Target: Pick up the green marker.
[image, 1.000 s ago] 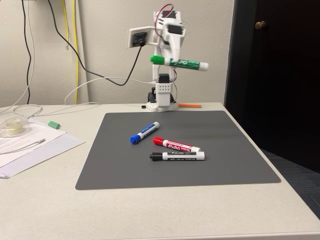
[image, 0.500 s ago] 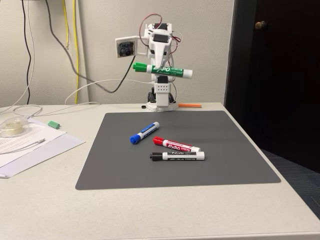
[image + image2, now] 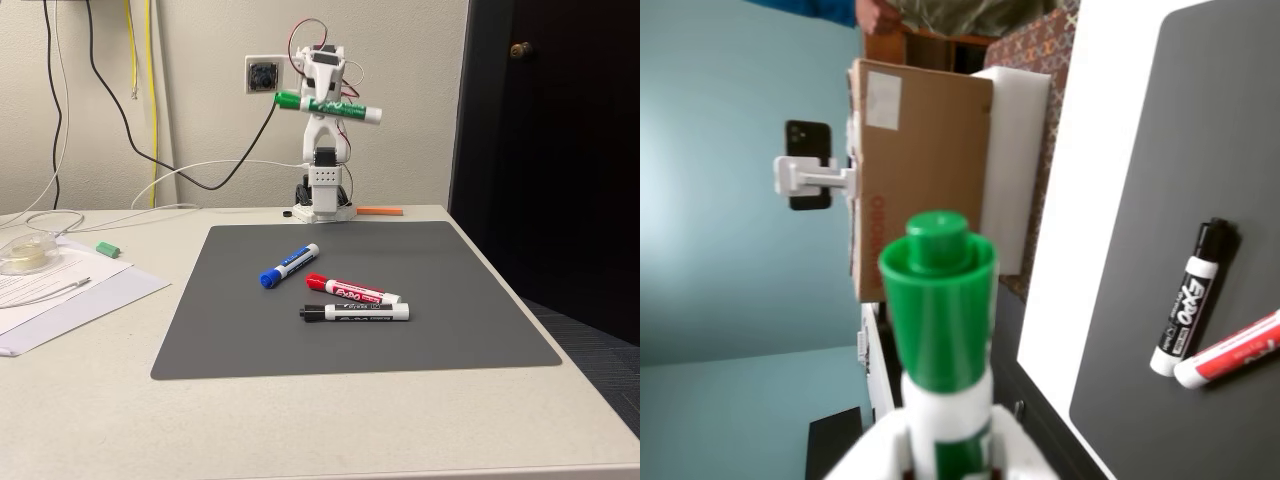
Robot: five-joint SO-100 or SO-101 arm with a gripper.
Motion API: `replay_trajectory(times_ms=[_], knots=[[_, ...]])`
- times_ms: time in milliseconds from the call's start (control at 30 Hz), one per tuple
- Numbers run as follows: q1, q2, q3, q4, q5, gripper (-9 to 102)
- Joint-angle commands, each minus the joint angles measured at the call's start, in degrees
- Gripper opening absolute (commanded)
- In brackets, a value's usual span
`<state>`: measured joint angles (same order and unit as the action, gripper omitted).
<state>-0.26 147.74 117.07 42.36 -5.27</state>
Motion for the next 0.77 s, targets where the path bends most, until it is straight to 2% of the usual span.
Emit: replay_trajectory(times_ms=[0, 233, 733], knots=[[-0.70, 3.69, -0.26, 1.58, 0.00, 3], [-1.93, 6.42, -0.26, 4.13, 0.79, 3], [-1.93, 6.33, -0.26, 4.04, 0.44, 3]])
